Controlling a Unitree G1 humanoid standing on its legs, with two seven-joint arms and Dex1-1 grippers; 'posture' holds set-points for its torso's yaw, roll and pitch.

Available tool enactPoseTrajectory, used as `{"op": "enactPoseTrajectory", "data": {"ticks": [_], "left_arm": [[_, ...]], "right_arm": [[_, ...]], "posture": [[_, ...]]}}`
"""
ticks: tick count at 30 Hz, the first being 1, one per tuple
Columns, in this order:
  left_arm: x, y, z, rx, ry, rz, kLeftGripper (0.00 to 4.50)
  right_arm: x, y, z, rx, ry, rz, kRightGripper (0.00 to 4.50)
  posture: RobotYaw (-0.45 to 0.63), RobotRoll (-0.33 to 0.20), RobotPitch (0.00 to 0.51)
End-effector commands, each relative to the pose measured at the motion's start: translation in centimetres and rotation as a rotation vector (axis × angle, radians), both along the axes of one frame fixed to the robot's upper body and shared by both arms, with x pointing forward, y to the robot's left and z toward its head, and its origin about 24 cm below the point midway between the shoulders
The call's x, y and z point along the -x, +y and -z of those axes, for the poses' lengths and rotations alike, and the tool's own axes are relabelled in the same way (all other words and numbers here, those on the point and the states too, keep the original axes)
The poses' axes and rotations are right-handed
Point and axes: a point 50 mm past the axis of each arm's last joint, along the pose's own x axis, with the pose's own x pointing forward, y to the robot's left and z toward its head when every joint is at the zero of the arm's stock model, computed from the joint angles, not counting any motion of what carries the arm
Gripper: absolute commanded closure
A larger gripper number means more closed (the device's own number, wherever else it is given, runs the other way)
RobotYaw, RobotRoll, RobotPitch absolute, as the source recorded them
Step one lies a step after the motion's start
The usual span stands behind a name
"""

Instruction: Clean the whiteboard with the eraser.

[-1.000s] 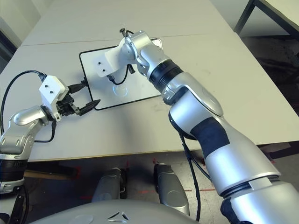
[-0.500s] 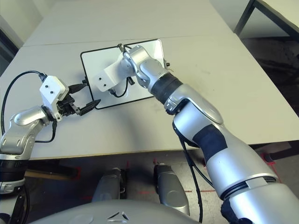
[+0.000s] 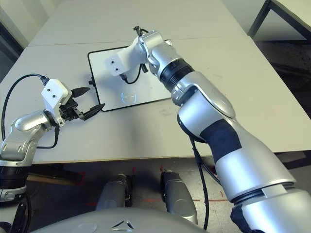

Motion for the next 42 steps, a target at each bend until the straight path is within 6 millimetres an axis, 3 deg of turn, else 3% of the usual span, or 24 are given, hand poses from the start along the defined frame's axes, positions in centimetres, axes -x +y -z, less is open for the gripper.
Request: {"op": "enactPoseTrajectory", "data": {"ticks": [1, 10, 18, 28, 33, 37, 42], "left_arm": [[0.2, -0.1, 0.2, -0.013, 0.012, 0.012, 0.00], [0.2, -0.1, 0.3, -0.014, 0.018, 0.012, 0.00], [0.2, -0.1, 0.5, -0.011, 0.019, 0.011, 0.00], [-0.1, -0.3, 0.6, -0.005, 0.015, 0.014, 0.00], [-0.5, -0.4, 0.5, -0.003, 0.013, 0.027, 0.00], [-1.0, -0.7, 0.6, 0.000, 0.009, 0.039, 0.00], [-1.3, -0.9, 0.5, 0.002, 0.005, 0.048, 0.00]], "right_arm": [[0.1, -0.2, 0.6, 0.023, 0.035, -0.001, 4.19], [1.7, 1.1, 3.2, 0.076, 0.126, -0.088, 4.19], [2.6, 1.1, 4.2, 0.100, 0.156, -0.111, 4.19], [3.3, -0.4, 1.9, 0.087, 0.204, -0.110, 4.19], [4.8, -2.8, 0.3, 0.086, 0.307, -0.103, 4.19], [5.4, -6.4, -0.1, 0.078, 0.399, -0.015, 4.19], [5.6, -11.9, 0.8, 0.003, 0.542, 0.208, 4.19]], "posture": [[0.02, 0.000, 0.122], [0.02, 0.000, 0.125], [0.02, 0.000, 0.126], [0.00, 0.000, 0.117], [0.00, 0.000, 0.117], [-0.03, 0.000, 0.111], [-0.06, 0.000, 0.106]]}}
